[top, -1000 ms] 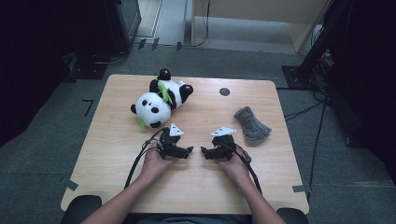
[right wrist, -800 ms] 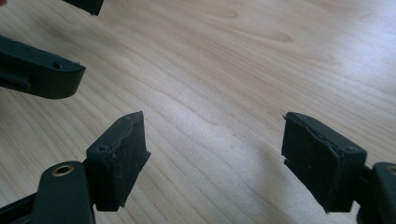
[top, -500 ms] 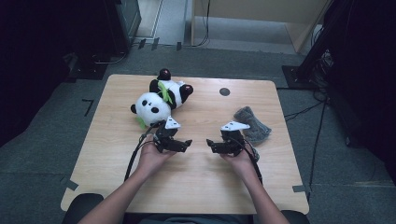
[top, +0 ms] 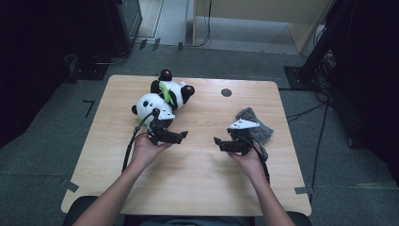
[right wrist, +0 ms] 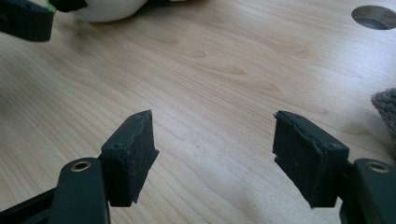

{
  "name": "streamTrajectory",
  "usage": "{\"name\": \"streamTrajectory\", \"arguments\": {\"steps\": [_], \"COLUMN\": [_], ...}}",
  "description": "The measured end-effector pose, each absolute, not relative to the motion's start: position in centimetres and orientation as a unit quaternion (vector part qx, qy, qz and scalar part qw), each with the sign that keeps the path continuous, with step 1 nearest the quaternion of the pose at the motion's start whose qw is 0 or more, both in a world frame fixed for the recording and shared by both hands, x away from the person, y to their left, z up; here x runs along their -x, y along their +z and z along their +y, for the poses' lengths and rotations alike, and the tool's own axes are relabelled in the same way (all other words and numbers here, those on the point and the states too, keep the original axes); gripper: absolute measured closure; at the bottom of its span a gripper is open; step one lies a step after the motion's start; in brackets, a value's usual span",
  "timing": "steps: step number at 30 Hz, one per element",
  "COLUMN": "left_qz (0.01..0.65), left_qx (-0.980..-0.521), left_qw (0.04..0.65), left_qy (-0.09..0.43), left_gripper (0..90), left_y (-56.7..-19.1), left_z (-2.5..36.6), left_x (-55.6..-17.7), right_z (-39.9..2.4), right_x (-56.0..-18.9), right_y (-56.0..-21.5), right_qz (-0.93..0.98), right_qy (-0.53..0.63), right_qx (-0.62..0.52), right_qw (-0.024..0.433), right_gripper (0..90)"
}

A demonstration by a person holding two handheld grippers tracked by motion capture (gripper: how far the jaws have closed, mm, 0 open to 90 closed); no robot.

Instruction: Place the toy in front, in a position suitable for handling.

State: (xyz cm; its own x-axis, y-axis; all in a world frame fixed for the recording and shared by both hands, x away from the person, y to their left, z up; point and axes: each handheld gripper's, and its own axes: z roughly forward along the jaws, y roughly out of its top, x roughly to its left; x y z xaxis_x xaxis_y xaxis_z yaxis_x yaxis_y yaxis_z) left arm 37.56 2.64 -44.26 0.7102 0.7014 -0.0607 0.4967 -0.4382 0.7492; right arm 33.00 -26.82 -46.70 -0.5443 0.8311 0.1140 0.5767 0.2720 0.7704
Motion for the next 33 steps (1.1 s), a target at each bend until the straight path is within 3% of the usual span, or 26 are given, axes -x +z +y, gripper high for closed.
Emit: {"name": "streamTrajectory", "arguments": {"steps": [2, 4, 33], "left_qz": [0.360, 0.361, 0.394], "left_qx": [-0.836, -0.833, -0.814], "left_qw": [0.394, 0.399, 0.398], "left_qy": [0.131, 0.129, 0.154], "left_gripper": [17.5, 24.3, 25.1], "left_y": [-43.9, -43.5, -41.1], "left_z": [2.9, 3.2, 5.7], "left_x": [-37.9, -38.3, -44.3], "right_z": [-27.0, -27.1, -27.7], "right_x": [-33.0, -33.1, -33.6], "right_y": [-46.7, -46.7, -47.3], "right_qz": [0.783, 0.786, 0.796], "right_qy": [0.400, 0.396, 0.382], "right_qx": [-0.450, -0.449, -0.449], "right_qw": [0.156, 0.156, 0.140], "right_gripper": [31.1, 32.0, 37.2]}}
